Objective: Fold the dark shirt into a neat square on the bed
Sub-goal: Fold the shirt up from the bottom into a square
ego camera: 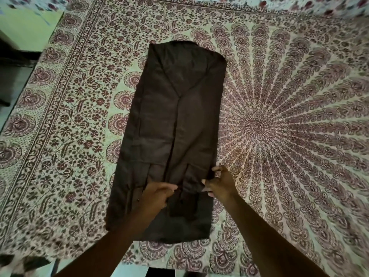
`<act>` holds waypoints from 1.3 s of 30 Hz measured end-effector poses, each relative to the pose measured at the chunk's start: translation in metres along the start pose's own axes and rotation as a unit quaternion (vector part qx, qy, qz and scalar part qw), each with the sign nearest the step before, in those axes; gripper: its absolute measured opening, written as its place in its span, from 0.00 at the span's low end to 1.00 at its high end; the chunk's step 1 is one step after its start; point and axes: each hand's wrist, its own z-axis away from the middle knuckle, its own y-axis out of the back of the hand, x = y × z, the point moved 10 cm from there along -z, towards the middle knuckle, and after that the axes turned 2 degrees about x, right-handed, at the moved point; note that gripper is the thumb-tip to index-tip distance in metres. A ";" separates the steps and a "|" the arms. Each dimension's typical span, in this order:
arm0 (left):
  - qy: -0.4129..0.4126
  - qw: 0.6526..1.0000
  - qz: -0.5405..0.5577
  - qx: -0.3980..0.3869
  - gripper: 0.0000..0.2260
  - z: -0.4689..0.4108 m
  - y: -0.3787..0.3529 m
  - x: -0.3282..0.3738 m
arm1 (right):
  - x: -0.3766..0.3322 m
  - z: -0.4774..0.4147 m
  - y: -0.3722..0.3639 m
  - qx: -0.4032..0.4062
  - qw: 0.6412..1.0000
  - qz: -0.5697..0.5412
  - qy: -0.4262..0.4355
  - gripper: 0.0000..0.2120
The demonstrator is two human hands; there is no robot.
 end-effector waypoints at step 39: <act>-0.102 0.934 -0.321 0.118 0.15 -0.064 0.007 0.095 | -0.065 -0.013 0.012 0.169 0.957 0.143 0.189 0.25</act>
